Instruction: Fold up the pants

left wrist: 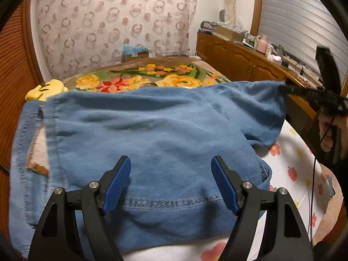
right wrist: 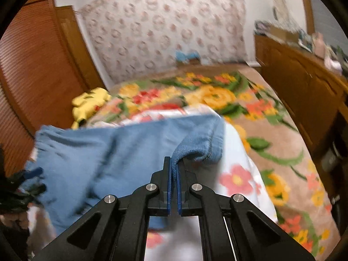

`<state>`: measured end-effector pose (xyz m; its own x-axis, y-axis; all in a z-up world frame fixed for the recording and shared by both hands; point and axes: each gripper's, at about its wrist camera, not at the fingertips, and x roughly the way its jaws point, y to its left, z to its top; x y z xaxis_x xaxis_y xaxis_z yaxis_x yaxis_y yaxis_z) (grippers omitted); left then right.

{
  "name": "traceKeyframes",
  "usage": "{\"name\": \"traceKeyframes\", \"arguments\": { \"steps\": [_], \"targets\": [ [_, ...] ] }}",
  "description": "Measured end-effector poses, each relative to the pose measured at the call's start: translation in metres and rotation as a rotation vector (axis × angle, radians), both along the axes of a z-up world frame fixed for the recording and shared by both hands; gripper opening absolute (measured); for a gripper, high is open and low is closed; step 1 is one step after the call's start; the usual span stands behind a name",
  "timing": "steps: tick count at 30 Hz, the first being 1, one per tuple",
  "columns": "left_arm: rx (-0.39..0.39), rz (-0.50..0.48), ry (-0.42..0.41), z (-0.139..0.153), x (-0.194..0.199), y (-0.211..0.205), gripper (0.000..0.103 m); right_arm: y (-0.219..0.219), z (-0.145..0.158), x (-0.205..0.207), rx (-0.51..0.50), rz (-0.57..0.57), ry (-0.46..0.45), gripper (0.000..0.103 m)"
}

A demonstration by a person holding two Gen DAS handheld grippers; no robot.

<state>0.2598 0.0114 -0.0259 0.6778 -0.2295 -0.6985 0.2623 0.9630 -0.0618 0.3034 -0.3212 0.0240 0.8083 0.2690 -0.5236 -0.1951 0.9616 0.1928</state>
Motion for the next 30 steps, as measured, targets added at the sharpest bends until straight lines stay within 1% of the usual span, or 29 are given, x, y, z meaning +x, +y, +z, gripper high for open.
{"name": "traceKeyframes", "arguments": {
  "steps": [5,10,13,15,16,17,20,23,25,26,28,30],
  "targets": [
    [-0.008,0.048,-0.044,0.017,-0.016,0.025,0.077,0.05,0.047,-0.021,-0.016,0.138,-0.113,0.003],
    [-0.01,0.106,-0.081,0.031,-0.034,0.054,0.077,0.115,0.078,-0.049,-0.024,0.323,-0.187,0.003],
    [-0.009,0.134,-0.097,0.035,-0.046,0.068,0.077,0.148,0.085,-0.066,-0.02,0.43,-0.193,0.003],
    [-0.008,0.148,-0.101,0.036,-0.05,0.075,0.077,0.165,0.081,-0.067,-0.04,0.467,-0.165,0.003],
    [-0.006,0.151,-0.101,0.036,-0.051,0.077,0.077,0.171,0.077,-0.068,-0.054,0.487,-0.15,0.006],
    [-0.005,0.154,-0.102,0.036,-0.053,0.077,0.077,0.176,0.072,-0.069,-0.067,0.495,-0.139,0.013],
    [-0.002,0.148,-0.101,0.034,-0.055,0.075,0.077,0.174,0.063,-0.065,-0.086,0.49,-0.108,0.029],
    [-0.003,0.132,-0.096,0.032,-0.053,0.066,0.077,0.168,0.06,-0.065,-0.101,0.484,-0.103,0.04],
    [-0.004,0.119,-0.092,0.031,-0.049,0.062,0.077,0.168,0.062,-0.073,-0.11,0.48,-0.105,0.04],
    [-0.004,0.108,-0.09,0.03,-0.046,0.057,0.077,0.172,0.066,-0.064,-0.118,0.469,-0.109,0.04],
    [-0.001,0.091,-0.086,0.029,-0.043,0.05,0.077,0.173,0.074,-0.058,-0.132,0.443,-0.105,0.04],
    [0.003,0.068,-0.077,0.026,-0.041,0.04,0.077,0.165,0.068,-0.053,-0.134,0.413,-0.09,0.041]
  ]
}}
